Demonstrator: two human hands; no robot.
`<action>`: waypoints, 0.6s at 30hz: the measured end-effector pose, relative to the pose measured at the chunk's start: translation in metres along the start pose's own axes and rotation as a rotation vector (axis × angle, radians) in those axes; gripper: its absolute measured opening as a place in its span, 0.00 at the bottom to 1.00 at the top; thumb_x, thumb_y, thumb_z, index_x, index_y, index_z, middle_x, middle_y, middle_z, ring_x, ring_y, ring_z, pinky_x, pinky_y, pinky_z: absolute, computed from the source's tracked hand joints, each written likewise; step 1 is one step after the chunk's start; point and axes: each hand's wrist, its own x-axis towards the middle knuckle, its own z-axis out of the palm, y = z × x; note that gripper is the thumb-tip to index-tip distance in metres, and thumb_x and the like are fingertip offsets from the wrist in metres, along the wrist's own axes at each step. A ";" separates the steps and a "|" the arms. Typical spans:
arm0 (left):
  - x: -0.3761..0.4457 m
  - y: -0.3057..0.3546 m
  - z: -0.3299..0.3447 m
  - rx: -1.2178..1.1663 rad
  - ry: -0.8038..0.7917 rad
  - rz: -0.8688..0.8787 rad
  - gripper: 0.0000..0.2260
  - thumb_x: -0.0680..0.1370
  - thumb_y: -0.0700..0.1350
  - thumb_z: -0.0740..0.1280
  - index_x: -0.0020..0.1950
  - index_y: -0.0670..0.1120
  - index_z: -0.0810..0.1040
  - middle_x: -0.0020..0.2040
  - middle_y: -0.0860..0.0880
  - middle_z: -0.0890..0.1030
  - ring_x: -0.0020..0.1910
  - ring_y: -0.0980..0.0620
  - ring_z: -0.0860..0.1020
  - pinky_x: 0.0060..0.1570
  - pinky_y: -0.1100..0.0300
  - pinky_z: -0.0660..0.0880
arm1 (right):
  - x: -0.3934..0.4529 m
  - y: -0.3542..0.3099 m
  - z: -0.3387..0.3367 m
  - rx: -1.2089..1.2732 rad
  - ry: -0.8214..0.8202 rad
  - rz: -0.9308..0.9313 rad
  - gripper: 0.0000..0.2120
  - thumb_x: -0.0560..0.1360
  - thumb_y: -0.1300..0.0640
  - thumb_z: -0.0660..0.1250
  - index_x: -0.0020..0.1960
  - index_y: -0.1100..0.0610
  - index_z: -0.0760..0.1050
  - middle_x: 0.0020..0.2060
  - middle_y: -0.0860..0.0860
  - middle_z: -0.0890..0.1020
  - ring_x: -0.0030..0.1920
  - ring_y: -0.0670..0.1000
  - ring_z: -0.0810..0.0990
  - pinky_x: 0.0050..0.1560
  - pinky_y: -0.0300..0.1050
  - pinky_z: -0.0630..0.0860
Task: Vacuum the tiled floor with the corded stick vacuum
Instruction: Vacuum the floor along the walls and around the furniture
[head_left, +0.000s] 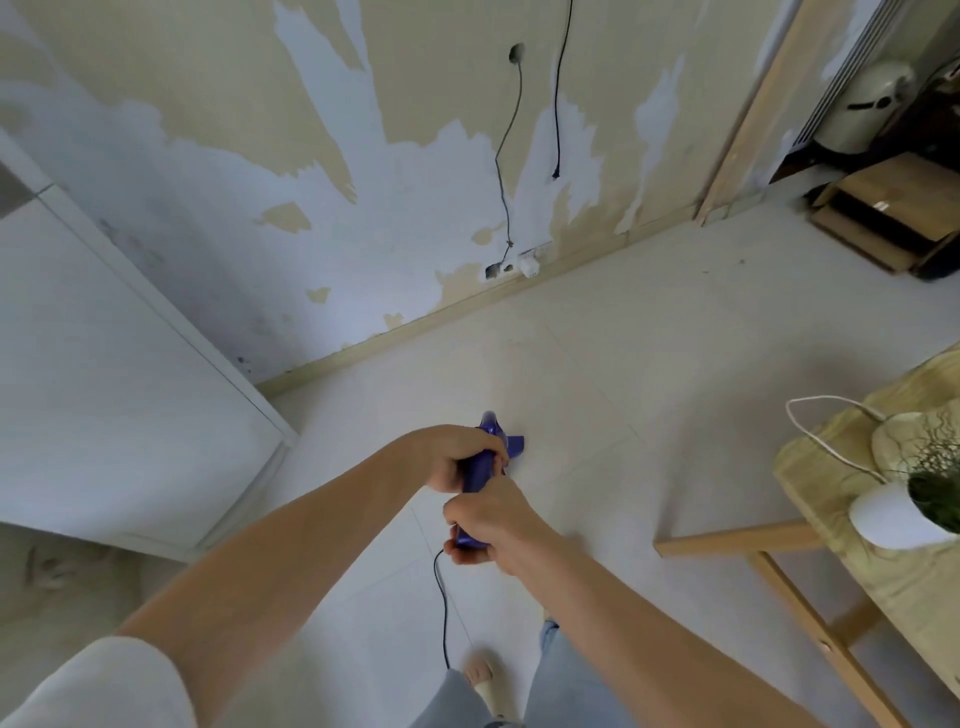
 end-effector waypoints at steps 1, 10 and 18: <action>-0.001 -0.002 -0.003 0.008 0.021 -0.004 0.07 0.77 0.37 0.66 0.39 0.41 0.71 0.31 0.47 0.75 0.28 0.52 0.75 0.30 0.61 0.75 | 0.004 0.003 0.005 0.016 0.008 0.006 0.06 0.73 0.71 0.60 0.47 0.63 0.69 0.34 0.56 0.72 0.27 0.51 0.74 0.21 0.36 0.72; 0.038 0.008 0.000 -0.096 0.096 -0.017 0.05 0.77 0.35 0.67 0.43 0.40 0.72 0.35 0.45 0.75 0.33 0.52 0.73 0.37 0.61 0.74 | 0.052 0.015 0.003 0.077 0.167 0.011 0.12 0.71 0.71 0.60 0.54 0.64 0.70 0.44 0.60 0.74 0.28 0.51 0.74 0.20 0.35 0.70; 0.089 0.092 -0.001 -0.139 0.138 0.002 0.06 0.77 0.35 0.66 0.41 0.40 0.72 0.32 0.45 0.75 0.31 0.52 0.72 0.35 0.62 0.74 | 0.120 -0.046 -0.042 0.035 0.182 0.018 0.11 0.71 0.71 0.60 0.52 0.63 0.69 0.44 0.59 0.75 0.24 0.51 0.73 0.20 0.36 0.72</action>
